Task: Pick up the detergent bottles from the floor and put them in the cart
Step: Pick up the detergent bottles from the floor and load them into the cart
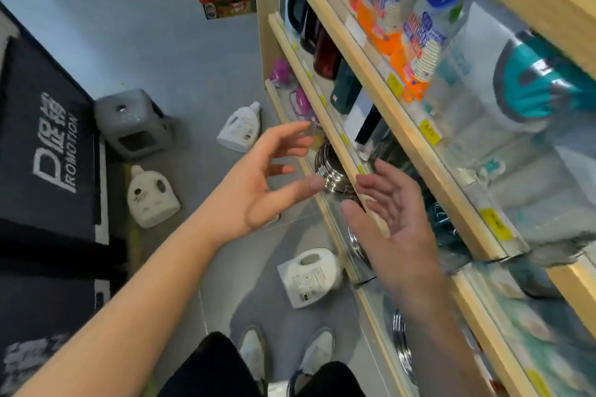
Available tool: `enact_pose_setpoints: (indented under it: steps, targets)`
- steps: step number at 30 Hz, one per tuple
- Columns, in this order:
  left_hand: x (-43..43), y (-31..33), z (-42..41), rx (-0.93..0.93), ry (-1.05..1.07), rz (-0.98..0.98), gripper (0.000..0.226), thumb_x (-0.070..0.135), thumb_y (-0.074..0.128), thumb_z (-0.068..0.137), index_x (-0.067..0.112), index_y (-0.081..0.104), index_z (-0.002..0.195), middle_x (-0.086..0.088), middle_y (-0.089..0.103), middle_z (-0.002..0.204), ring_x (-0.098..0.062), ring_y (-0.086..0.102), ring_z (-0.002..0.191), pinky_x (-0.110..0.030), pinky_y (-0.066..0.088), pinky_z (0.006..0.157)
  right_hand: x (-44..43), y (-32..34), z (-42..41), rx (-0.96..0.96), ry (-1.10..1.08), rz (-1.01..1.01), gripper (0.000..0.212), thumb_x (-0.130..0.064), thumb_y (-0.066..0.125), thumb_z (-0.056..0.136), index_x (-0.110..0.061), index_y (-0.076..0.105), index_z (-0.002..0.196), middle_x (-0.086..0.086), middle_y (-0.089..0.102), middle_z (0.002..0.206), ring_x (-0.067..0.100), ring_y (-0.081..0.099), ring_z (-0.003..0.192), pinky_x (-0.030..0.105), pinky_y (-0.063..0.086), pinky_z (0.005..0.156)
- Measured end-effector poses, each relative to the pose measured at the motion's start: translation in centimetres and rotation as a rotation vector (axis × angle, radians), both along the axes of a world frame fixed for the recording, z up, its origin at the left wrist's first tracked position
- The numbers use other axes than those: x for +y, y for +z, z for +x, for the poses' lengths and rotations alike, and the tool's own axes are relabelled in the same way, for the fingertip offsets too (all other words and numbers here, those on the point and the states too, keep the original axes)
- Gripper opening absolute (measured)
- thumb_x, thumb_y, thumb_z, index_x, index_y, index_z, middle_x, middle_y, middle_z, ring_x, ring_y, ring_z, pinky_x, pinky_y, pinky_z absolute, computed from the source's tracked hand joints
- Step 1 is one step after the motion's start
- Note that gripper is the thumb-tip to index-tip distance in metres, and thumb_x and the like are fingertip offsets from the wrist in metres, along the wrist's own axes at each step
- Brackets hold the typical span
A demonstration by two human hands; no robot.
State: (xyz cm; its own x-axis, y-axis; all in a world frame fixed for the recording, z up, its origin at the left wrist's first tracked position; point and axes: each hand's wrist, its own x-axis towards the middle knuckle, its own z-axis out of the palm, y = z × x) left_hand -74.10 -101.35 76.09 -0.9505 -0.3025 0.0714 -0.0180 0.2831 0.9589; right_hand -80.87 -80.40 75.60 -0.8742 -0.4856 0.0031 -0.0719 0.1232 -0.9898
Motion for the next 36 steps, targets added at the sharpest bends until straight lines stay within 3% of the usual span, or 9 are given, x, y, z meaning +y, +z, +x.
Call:
enact_pose_setpoints:
  steps: [7, 12, 18, 22, 25, 27, 30, 33, 36]
  targets:
    - [-0.4, -22.4, -0.7, -0.201, 0.074, 0.083, 0.077, 0.056, 0.079, 0.078, 0.034, 0.051, 0.146, 0.010, 0.064, 0.138, -0.008, 0.059, 0.132, -0.046, 0.050, 0.114, -1.2, -22.2, 0.2, -0.188, -0.104, 0.013, 0.063, -0.036, 0.080, 0.083, -0.043, 0.050, 0.138, -0.016, 0.068, 0.130, 0.007, 0.062, 0.130, 0.039, 0.046, 0.118]
    - [0.2, -40.0, -2.5, -0.312, 0.015, 0.065, 0.075, 0.060, 0.077, 0.072, 0.035, 0.054, 0.139, 0.012, 0.065, 0.134, 0.002, 0.059, 0.128, -0.037, 0.050, 0.113, -2.1, -39.5, 0.3, -0.336, -0.344, -0.040, 0.065, -0.043, 0.084, 0.077, -0.043, 0.053, 0.134, -0.009, 0.069, 0.130, 0.010, 0.064, 0.129, 0.020, 0.054, 0.097]
    - [1.2, -57.7, -5.0, -0.379, 0.023, 0.136, 0.070, 0.062, 0.079, 0.066, 0.043, 0.056, 0.130, 0.013, 0.065, 0.127, -0.002, 0.060, 0.123, -0.033, 0.053, 0.110, -3.2, -55.8, -0.2, -0.394, -0.484, 0.048, 0.060, -0.066, 0.081, 0.071, -0.064, 0.049, 0.121, -0.017, 0.064, 0.135, 0.005, 0.061, 0.131, 0.044, 0.047, 0.117]
    - [3.0, -66.2, -6.3, -0.501, 0.030, 0.185, 0.081, 0.060, 0.078, 0.066, 0.029, 0.055, 0.137, -0.001, 0.063, 0.126, -0.012, 0.061, 0.122, -0.022, 0.049, 0.107, -2.8, -62.6, -0.3, -0.399, -0.488, 0.181, 0.073, -0.055, 0.082, 0.084, -0.039, 0.047, 0.146, -0.012, 0.059, 0.139, 0.001, 0.056, 0.130, 0.032, 0.049, 0.111]
    - [4.3, -70.6, -6.3, -0.647, -0.040, 0.148, 0.070, 0.031, 0.081, 0.093, 0.018, 0.047, 0.152, -0.007, 0.055, 0.141, -0.018, 0.056, 0.132, -0.005, 0.049, 0.082, -2.7, -66.0, -0.1, -0.454, -0.484, 0.282, 0.078, -0.052, 0.079, 0.088, -0.031, 0.041, 0.154, -0.015, 0.053, 0.143, 0.002, 0.052, 0.128, 0.010, 0.044, 0.086]
    - [4.9, -72.7, -6.2, -0.694, -0.052, 0.103, 0.072, 0.032, 0.080, 0.094, 0.022, 0.044, 0.155, -0.006, 0.051, 0.148, -0.018, 0.051, 0.139, -0.014, 0.047, 0.096, -2.4, -68.5, 0.3, -0.495, -0.580, 0.352, 0.081, -0.053, 0.080, 0.087, -0.029, 0.042, 0.155, -0.009, 0.051, 0.148, 0.011, 0.054, 0.131, 0.014, 0.047, 0.088]
    - [5.6, -74.4, -6.2, -0.764, -0.078, 0.031, 0.084, 0.048, 0.082, 0.088, 0.029, 0.040, 0.159, -0.007, 0.045, 0.158, -0.024, 0.045, 0.147, -0.040, 0.040, 0.120, -1.4, -71.9, 1.3, -0.521, -0.728, 0.563, 0.090, -0.068, 0.076, 0.077, -0.030, 0.045, 0.152, 0.003, 0.054, 0.146, 0.028, 0.060, 0.130, 0.045, 0.058, 0.099]
    - [6.1, -75.7, -6.5, -0.857, -0.077, 0.024, 0.089, 0.059, 0.080, 0.086, 0.033, 0.037, 0.160, -0.006, 0.047, 0.155, -0.026, 0.050, 0.142, -0.045, 0.041, 0.119, -0.5, -74.0, 1.7, -0.670, -0.751, 0.732, 0.087, -0.069, 0.078, 0.076, -0.025, 0.050, 0.146, 0.009, 0.061, 0.137, 0.036, 0.067, 0.118, 0.053, 0.063, 0.091]
    - [6.1, -77.2, -6.5, -0.927, -0.112, -0.055, 0.109, 0.083, 0.074, 0.063, 0.042, 0.036, 0.157, -0.003, 0.058, 0.145, -0.026, 0.060, 0.132, -0.054, 0.045, 0.116, 0.0, -75.2, 1.5, -0.850, -0.769, 0.649, 0.087, -0.065, 0.083, 0.074, -0.026, 0.049, 0.144, 0.011, 0.064, 0.131, 0.037, 0.071, 0.108, 0.053, 0.066, 0.081]
